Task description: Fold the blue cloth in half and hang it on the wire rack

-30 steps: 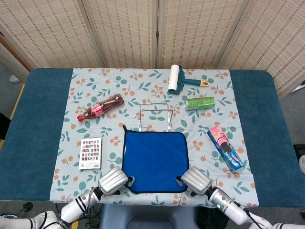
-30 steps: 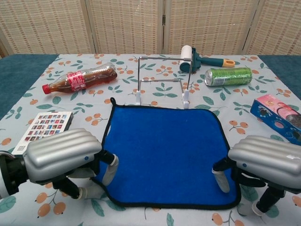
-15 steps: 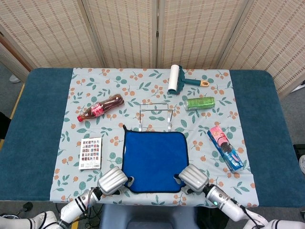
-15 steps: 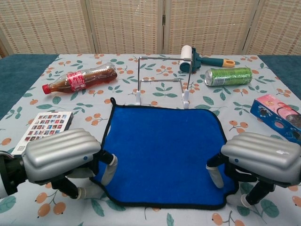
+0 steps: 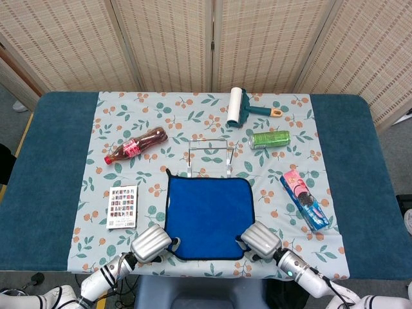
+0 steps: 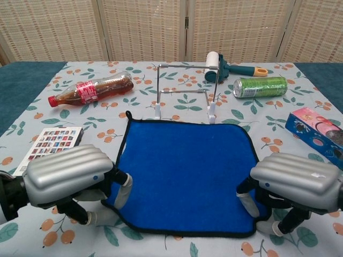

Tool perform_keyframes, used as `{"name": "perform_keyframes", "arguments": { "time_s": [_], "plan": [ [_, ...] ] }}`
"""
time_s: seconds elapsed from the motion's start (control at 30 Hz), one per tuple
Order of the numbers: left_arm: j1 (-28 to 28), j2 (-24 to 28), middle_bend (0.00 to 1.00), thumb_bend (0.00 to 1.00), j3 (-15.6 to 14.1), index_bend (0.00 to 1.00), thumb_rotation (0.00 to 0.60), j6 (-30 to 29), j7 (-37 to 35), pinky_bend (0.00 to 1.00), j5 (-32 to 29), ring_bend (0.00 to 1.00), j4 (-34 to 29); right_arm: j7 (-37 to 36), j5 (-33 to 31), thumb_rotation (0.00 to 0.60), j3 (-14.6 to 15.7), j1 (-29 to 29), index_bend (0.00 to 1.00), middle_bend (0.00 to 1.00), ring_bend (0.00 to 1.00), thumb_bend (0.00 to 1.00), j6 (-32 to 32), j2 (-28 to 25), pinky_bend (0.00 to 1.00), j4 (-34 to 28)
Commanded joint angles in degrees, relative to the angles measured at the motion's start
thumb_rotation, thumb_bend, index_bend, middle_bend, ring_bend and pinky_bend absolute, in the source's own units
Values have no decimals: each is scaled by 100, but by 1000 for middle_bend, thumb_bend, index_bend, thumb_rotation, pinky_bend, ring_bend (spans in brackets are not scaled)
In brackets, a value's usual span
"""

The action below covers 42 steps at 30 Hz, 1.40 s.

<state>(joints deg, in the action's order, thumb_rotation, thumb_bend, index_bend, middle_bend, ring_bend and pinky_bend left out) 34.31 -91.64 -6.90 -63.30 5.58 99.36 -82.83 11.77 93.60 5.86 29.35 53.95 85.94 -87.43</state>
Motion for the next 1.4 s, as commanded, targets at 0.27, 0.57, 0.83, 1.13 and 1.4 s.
{"name": "perform_keyframes", "arguments": {
  "time_s": [0.27, 0.57, 0.83, 1.13, 1.4],
  "plan": [
    [-17, 56, 998, 431, 17, 621, 600, -34, -61, 946, -29, 856, 7, 59, -60, 600, 10, 19, 677, 935, 870, 384, 5, 30, 972, 12],
    [-34, 89, 998, 430, 24, 621, 600, -82, -121, 946, -22, 856, 8, 11, -62, 600, -33, 38, 677, 934, 870, 440, 115, 3, 972, -10],
    [-46, 117, 998, 430, 32, 621, 600, -99, -147, 946, -32, 856, -1, -43, 11, 600, -33, 19, 677, 934, 870, 458, 286, -28, 972, -58],
    [-4, 248, 998, 431, 146, 620, 600, -143, -236, 946, -68, 856, -132, -74, 104, 600, -108, -13, 677, 934, 870, 465, 580, -182, 972, -231],
    [253, 399, 998, 430, 544, 620, 600, 158, -484, 946, -443, 855, -305, -94, -87, 600, -345, -20, 677, 934, 870, 478, 726, -232, 972, -285]
  ]
}}
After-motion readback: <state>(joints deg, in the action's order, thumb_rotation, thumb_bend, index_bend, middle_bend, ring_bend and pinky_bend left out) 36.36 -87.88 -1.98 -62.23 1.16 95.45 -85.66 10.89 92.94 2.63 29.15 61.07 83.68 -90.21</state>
